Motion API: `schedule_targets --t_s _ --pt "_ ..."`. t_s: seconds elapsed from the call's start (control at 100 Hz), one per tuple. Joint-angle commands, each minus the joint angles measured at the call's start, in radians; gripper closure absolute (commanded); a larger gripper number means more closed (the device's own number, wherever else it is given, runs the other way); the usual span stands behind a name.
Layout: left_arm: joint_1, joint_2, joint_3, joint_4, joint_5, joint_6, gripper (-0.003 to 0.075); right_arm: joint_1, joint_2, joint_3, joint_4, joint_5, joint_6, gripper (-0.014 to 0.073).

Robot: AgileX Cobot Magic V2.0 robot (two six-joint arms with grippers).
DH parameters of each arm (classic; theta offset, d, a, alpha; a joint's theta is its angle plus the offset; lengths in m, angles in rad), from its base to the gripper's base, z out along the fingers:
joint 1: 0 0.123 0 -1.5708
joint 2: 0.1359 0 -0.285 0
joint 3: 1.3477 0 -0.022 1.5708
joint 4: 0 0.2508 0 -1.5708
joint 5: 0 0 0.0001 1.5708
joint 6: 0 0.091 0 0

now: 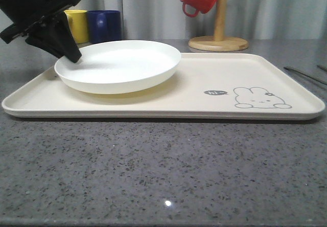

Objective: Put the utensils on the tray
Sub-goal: 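Lower the white plate onto the tray end nearest the left arm, release, then withdraw the left gripper upward away from the plate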

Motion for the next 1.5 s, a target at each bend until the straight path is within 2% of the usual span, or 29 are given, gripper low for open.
schedule_targets --t_s 0.0,0.09,0.16,0.35,0.47,0.72,1.06,1.31,1.49 --pt "-0.006 -0.047 -0.033 -0.022 -0.019 -0.018 0.0737 -0.003 -0.016 -0.018 -0.011 -0.081 -0.009 0.0662" --pt "-0.006 -0.047 -0.033 0.013 -0.019 -0.032 0.0731 -0.003 -0.016 -0.018 -0.011 -0.081 -0.009 0.0662" --pt "-0.006 -0.047 -0.033 0.017 -0.019 -0.032 0.0696 -0.003 -0.016 -0.018 -0.011 -0.081 -0.009 0.0662" --pt "-0.006 -0.047 -0.033 0.015 -0.019 -0.034 0.0503 -0.003 -0.016 -0.018 -0.011 -0.081 -0.009 0.0662" --pt "-0.006 -0.047 -0.033 0.013 -0.019 -0.034 0.0433 -0.003 -0.016 -0.018 -0.011 -0.081 -0.009 0.0662" --pt "0.002 -0.079 -0.033 -0.035 -0.063 -0.034 0.0430 -0.003 -0.016 -0.018 -0.011 -0.081 -0.009 0.0662" --pt "0.051 -0.285 0.002 0.015 -0.199 -0.034 0.0433 -0.003 -0.016 -0.018 -0.011 -0.081 -0.009 0.0662" --pt "0.105 -0.538 0.256 0.096 -0.395 -0.026 0.0433 -0.003 -0.016 -0.018 -0.011 -0.081 -0.009 0.0662" --pt "0.106 -0.762 0.515 0.112 -0.627 -0.026 0.0433 -0.003 -0.016 -0.018 -0.011 -0.081 -0.009 0.0662"
